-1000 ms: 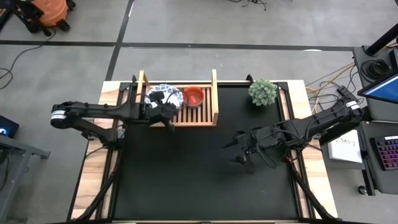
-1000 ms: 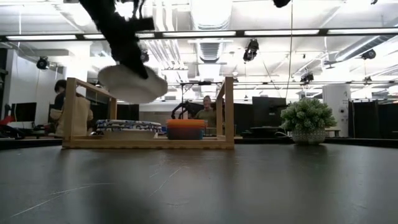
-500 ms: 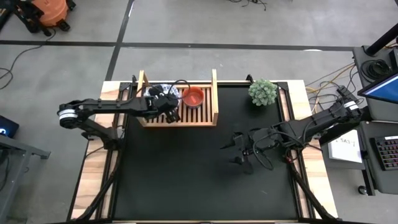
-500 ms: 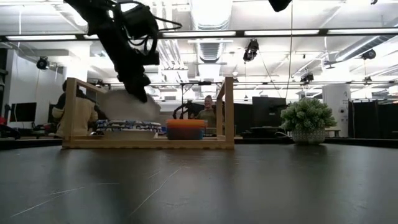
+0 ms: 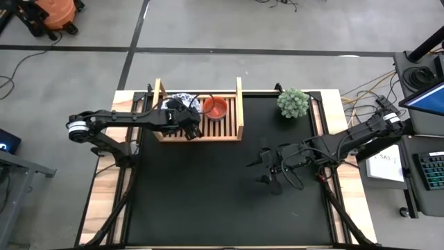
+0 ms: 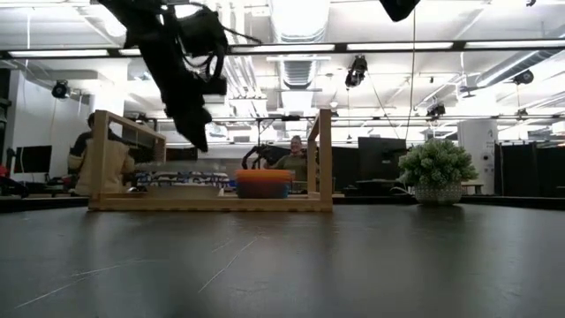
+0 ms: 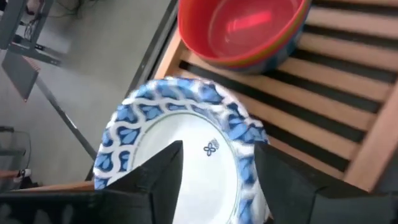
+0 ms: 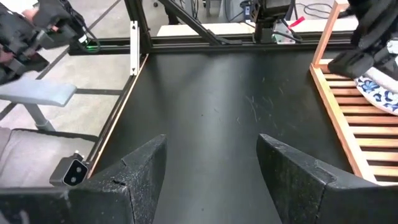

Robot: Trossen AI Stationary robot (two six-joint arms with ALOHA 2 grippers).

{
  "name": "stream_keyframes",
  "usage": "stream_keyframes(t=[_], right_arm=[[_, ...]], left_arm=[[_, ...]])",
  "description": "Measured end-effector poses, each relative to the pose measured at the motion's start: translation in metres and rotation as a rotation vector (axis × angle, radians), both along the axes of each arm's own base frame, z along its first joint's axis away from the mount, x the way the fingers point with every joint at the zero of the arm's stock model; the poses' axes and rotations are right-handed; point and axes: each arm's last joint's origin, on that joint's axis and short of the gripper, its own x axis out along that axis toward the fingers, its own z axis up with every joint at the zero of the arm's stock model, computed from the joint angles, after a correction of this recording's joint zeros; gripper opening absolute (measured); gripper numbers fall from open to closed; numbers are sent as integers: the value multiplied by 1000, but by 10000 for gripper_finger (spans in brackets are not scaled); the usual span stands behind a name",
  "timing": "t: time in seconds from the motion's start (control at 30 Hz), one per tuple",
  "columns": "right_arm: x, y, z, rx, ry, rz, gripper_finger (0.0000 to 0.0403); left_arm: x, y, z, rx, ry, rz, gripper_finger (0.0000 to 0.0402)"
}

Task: Place and stack bowls onto a shelf
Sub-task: Stack the blue patterned bowl on top of the blue patterned bowl on the shelf, then return to Home Position

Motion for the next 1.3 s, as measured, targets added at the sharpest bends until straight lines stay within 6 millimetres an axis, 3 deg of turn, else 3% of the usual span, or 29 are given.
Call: stream_keyframes(t=[0.33,0.47,0.63,0.97,1.3], right_arm=[[0,0,-18,-66,-44,31,238],[0,-5,-25,-134,-92,47,238],[-10,-21,-28,-160,-111,11,235],[-51,-54,-45,-151,-186,-95,226],[-96,-75,-64,-100,-296,-191,226]], left_arm=[[-6,-33,33,-134,-190,-160,186],[-16,-59,36,-200,-325,-360,174],[-43,-83,29,-212,-497,-530,151],[-105,-85,24,-149,-792,-573,88],[-141,-84,14,-105,-951,-590,24]])
